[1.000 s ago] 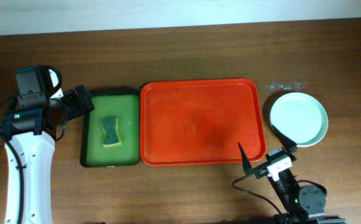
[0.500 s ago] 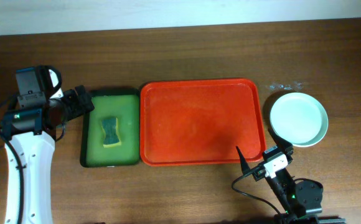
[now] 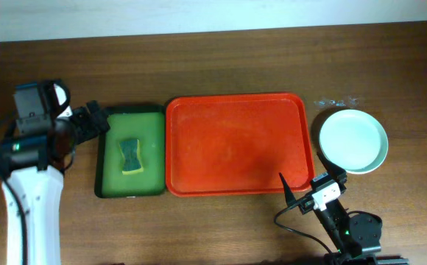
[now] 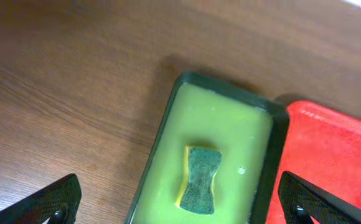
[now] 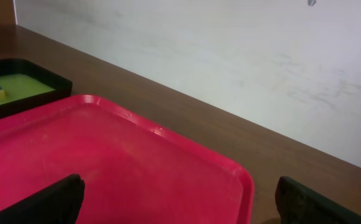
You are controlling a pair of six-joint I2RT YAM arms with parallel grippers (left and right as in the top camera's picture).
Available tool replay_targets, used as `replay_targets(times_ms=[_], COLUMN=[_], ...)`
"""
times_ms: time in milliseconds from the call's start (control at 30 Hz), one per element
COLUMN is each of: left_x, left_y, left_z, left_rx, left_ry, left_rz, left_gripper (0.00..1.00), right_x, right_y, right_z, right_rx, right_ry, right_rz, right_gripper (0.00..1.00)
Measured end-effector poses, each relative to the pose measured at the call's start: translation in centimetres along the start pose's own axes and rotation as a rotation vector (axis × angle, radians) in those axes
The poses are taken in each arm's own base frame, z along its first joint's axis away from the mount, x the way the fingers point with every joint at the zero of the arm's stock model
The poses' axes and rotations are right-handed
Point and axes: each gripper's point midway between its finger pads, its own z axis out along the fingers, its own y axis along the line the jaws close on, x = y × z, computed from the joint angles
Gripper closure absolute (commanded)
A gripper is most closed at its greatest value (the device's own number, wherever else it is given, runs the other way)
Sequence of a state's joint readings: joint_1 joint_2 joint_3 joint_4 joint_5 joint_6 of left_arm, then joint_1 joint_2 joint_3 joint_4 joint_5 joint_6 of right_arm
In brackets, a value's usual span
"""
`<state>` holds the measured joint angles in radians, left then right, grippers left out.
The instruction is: Clean dirty plates on tray and stack at the side
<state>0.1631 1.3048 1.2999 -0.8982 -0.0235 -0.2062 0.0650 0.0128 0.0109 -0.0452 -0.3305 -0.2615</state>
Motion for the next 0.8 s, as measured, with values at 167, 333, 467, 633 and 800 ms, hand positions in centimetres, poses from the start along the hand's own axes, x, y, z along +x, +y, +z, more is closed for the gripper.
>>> replay_targets(times_ms=[167, 333, 467, 633, 800], left_x=[-1.4, 2.2, 2.6, -1.6, -0.6], left_y=[0.0, 1.1, 0.5, -4.9, -5.8], left_z=[-6.6, -7.5, -8.7, -11.4, -18.3], left_rx=[0.029, -0.01, 0.007, 0.231, 0.471], left_ry=[-0.19, -0.075, -0.11, -0.559, -1.103], left_rz=[-0.005, -0.002, 0.019, 0.074, 0.03], left_gripper=[0.01, 0.01, 0.01, 0.01, 0.01], right_x=[0.0, 0.0, 0.0, 0.0, 0.0], right_y=[0.0, 0.0, 0.0, 0.0, 0.0], right_z=[0.0, 0.0, 0.0, 0.0, 0.0], right_rx=[0.0, 0.0, 0.0, 0.0, 0.0], right_ry=[0.0, 0.0, 0.0, 0.0, -0.001], right_rz=[0.0, 0.0, 0.0, 0.0, 0.0], right_gripper=[0.01, 0.02, 0.02, 0.02, 0.02])
